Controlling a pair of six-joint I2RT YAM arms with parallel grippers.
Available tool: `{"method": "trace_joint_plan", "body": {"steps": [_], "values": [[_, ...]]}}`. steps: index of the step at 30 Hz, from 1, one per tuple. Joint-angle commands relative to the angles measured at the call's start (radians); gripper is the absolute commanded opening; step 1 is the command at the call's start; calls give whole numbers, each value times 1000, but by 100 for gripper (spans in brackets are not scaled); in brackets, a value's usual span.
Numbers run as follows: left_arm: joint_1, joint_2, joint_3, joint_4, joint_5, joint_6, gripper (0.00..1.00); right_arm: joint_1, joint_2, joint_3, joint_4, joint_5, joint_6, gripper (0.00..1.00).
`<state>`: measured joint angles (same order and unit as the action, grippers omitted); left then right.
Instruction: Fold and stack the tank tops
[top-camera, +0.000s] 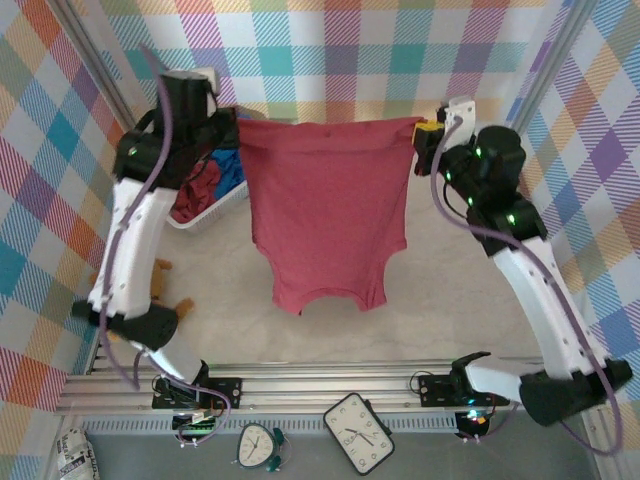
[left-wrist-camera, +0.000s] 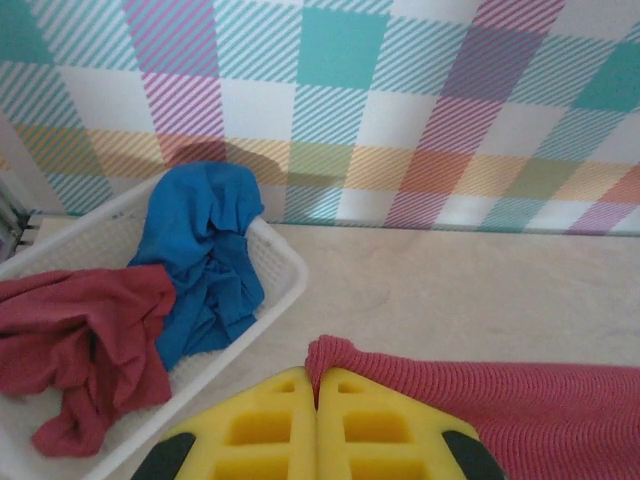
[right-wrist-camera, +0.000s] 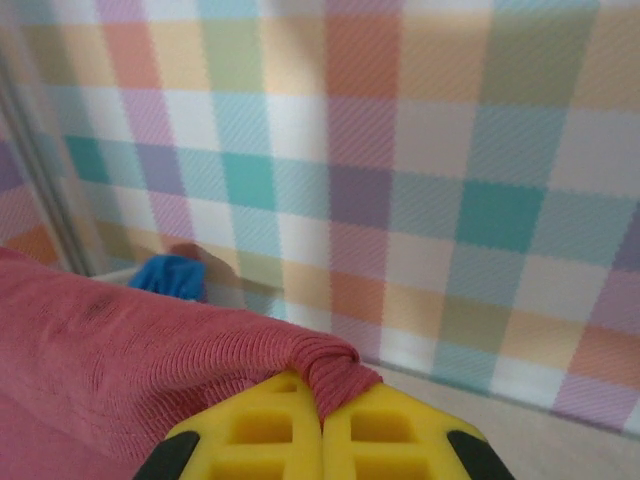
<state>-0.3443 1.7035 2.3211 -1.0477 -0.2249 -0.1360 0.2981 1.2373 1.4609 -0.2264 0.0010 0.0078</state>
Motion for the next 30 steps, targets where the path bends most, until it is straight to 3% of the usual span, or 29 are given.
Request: {"method": "trace_joint_plan", "body": {"steps": [1,7,11,15,18,20,22,26,30], "values": [[18,124,106,55,16,59,0,-76,97,77,84,-139,171,0],[31,363,483,43,57,90,0,-224,228,237,48,-336,348,0],[37,358,486,86,146,85,0,-319,185,234,8,-436,431,0],[33,332,415,1,260,52,0,-346,82,97,-69,-462,418,0],[24,207,112,21,287,23,0,-346,-9,-111,-82,-496,448,0],[19,51,-269,199,301,-15,0,-345,-88,-294,-72,-507,486,0],[16,-47,-537,296,309,-58,0,-331,-152,-490,-44,-548,549,0],[9,-111,-973,403,370,-159,0,-212,-247,-803,-46,-527,600,4],[3,-181,-1259,524,378,-262,0,-76,-273,-959,-62,-473,643,5]]}}
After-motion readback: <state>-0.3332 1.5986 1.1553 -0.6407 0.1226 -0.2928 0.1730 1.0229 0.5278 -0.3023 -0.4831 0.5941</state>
